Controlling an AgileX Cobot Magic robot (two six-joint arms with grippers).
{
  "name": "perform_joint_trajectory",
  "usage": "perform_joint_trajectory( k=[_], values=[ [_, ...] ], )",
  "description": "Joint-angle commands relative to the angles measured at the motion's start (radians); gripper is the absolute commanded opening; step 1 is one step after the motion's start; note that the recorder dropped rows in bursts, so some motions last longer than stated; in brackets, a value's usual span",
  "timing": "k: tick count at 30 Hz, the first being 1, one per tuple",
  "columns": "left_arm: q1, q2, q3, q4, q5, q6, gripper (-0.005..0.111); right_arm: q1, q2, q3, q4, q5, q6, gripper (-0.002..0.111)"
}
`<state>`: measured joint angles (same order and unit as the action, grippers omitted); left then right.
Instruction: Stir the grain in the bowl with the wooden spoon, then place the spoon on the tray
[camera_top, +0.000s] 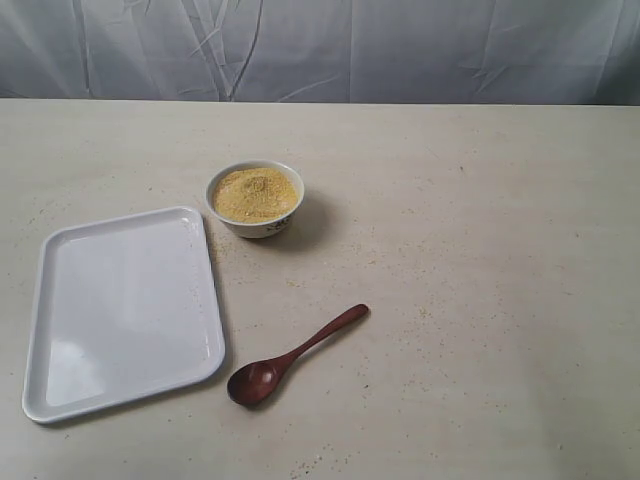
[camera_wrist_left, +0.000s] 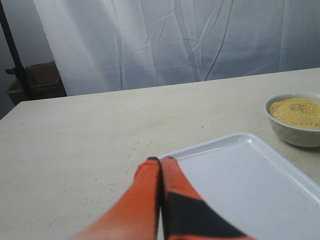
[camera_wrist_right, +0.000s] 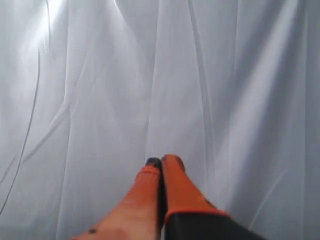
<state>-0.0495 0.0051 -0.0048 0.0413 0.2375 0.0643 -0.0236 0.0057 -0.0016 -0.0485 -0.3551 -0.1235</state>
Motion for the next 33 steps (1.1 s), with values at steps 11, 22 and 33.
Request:
perform_joint_trajectory(
  k=[11,22,33],
  values=[
    [-0.006,-0.005,0.005,0.001,0.001,0.0,0.0,-0.006,-0.006,0.002,0.207,-0.421,-0.083,0.0],
    [-0.006,-0.005,0.005,0.001,0.001,0.0,0.0,-0.006,0.369,-0.457,0.241,0.731,0.011,0.0],
    [-0.006,-0.005,0.005,0.001,0.001,0.0,0.0,-0.006,0.863,-0.519,0.302,0.831,0.03,0.0]
  ],
)
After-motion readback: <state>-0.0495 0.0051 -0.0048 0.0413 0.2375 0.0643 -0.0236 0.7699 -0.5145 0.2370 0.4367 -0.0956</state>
